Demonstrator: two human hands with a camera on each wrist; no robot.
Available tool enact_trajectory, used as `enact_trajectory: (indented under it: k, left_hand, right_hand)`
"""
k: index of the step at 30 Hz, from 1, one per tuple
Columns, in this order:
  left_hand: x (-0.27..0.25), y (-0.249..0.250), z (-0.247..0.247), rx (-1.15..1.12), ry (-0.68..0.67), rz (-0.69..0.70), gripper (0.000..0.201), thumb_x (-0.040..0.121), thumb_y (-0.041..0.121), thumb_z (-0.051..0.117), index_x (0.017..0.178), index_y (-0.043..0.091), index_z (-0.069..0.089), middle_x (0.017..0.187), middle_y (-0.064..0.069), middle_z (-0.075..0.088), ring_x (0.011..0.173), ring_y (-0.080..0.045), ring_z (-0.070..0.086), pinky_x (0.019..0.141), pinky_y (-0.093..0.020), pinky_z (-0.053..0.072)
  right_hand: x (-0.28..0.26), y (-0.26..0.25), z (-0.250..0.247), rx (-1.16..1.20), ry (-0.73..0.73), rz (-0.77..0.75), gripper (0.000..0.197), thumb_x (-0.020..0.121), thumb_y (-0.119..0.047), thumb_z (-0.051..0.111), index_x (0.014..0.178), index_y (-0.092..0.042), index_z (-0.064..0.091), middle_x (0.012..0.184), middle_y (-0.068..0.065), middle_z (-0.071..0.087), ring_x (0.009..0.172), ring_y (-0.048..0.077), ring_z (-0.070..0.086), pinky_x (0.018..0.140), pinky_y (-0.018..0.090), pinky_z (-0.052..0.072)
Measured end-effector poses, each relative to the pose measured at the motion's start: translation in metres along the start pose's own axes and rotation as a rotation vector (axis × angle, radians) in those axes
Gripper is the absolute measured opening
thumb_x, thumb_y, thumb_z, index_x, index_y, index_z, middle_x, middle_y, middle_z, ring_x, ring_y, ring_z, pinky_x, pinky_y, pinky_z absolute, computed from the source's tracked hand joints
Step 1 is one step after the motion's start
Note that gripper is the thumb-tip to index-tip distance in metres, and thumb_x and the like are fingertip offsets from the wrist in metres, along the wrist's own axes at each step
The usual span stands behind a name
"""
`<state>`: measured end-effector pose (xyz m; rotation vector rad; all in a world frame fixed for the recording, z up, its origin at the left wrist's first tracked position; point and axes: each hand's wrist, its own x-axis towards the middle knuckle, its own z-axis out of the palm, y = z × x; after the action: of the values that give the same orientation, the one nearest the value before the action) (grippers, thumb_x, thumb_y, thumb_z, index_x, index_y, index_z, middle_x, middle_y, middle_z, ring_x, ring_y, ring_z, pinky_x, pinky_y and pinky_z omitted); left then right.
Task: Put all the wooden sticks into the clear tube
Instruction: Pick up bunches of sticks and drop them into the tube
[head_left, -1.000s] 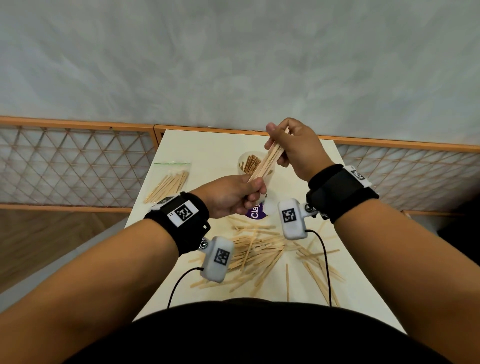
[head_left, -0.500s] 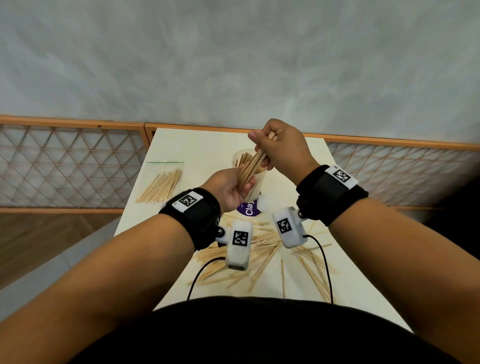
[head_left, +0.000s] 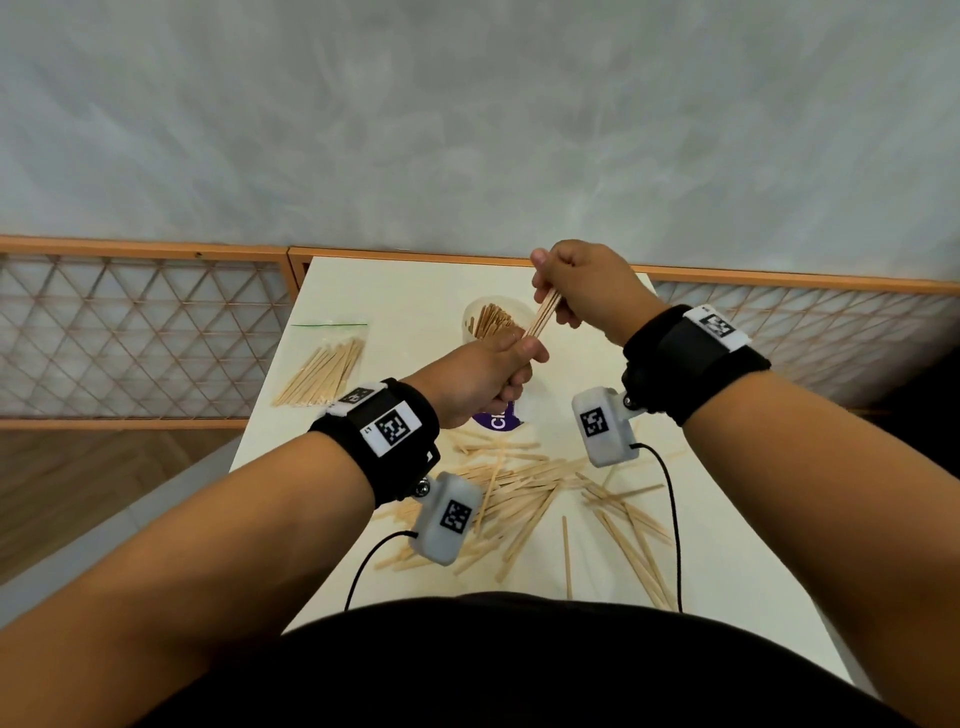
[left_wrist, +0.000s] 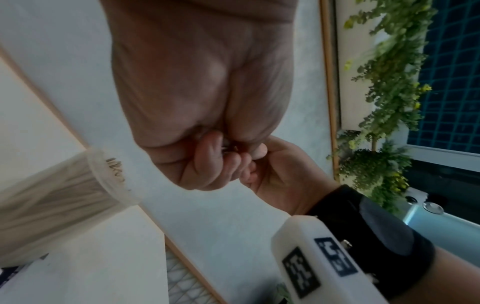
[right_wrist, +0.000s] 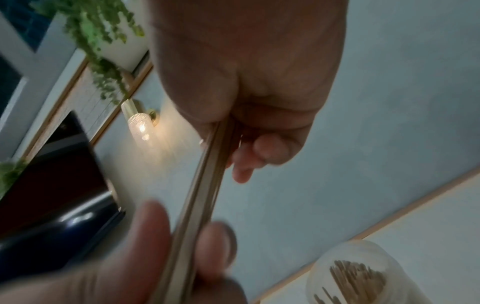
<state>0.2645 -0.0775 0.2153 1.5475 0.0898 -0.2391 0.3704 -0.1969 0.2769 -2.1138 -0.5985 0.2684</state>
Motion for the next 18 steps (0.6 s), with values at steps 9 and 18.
enact_trajectory:
  k: [9,18]
  left_hand:
    - [0.006,-0.007,-0.013,-0.015,-0.09,-0.058,0.026,0.103,0.032,0.033,0.101,0.014,0.051,0.065,0.004,0.039,0.05,-0.006,0.03,0.038,-0.015,0.021]
    - [0.021,-0.018,-0.036,-0.273,-0.234,-0.126,0.04,0.1,0.045,0.026,0.084,0.014,0.046,0.055,0.007,0.032,0.041,-0.003,0.024,0.038,-0.016,0.014]
  right_hand:
    - [0.007,-0.001,-0.021,0.101,-0.28,0.076,0.006,0.089,-0.005,0.063,0.085,-0.004,0.067,0.082,0.015,0.066,0.055,0.016,0.064,0.062,0.029,0.06]
    - [0.021,0.005,-0.022,0.127,-0.35,0.068,0.012,0.083,0.005,0.066,0.088,-0.005,0.069,0.074,0.013,0.07,0.068,0.022,0.07,0.071,0.03,0.061]
